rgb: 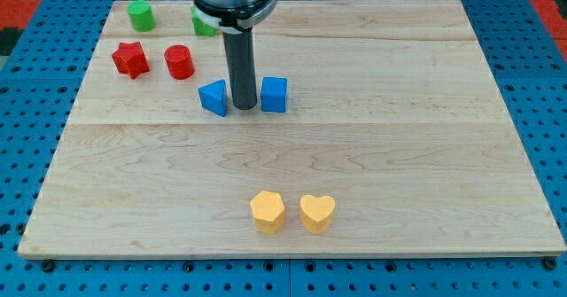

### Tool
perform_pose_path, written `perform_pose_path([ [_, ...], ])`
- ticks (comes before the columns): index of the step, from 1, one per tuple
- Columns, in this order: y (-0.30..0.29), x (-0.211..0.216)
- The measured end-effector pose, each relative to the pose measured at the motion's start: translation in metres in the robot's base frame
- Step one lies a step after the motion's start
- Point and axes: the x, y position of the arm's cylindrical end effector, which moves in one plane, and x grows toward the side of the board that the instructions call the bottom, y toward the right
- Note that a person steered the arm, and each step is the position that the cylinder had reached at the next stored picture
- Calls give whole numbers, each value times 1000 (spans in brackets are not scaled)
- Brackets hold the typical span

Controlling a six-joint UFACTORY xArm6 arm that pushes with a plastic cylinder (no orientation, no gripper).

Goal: Push the blue triangle towards top

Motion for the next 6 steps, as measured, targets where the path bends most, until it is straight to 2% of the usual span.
perform_pose_path([
  [2, -50, 27],
  [3, -82, 17],
  [4, -26, -21],
  [6, -11, -28],
])
